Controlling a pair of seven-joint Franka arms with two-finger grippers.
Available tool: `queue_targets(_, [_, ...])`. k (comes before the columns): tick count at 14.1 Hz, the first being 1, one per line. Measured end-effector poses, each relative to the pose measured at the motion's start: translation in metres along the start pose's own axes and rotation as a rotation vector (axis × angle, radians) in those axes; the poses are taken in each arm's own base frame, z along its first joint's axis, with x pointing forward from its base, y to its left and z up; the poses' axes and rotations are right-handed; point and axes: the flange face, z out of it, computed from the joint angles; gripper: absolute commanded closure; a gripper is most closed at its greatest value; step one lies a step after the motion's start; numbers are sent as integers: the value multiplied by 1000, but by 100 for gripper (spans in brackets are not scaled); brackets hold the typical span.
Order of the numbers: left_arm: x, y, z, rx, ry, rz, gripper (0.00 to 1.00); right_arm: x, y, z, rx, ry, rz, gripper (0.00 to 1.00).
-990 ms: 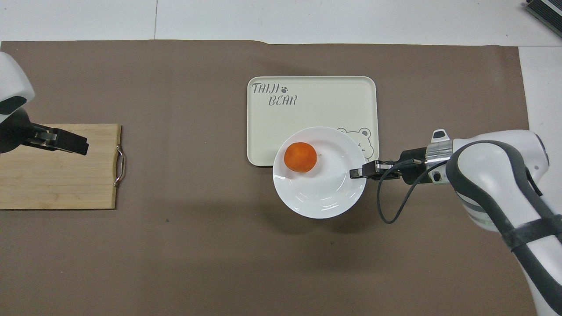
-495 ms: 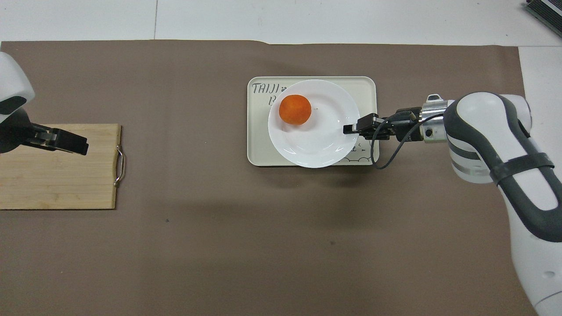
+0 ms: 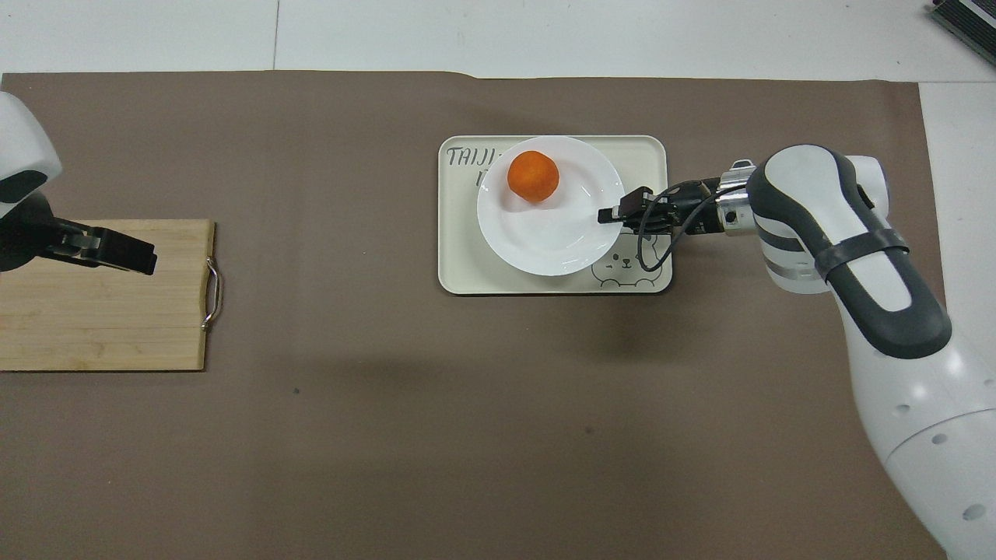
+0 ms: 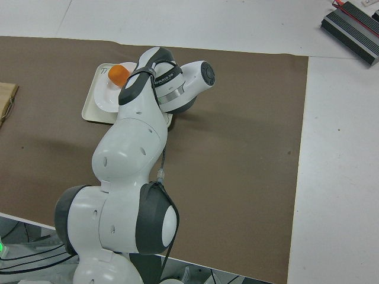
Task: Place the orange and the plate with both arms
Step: 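Slide the plate with the right gripper onto the bear tray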
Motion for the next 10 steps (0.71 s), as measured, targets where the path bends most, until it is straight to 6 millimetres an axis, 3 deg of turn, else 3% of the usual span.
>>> queue_targets(10, [0, 0, 0, 0, 0, 0, 0, 4, 22, 10, -31, 7, -72, 100])
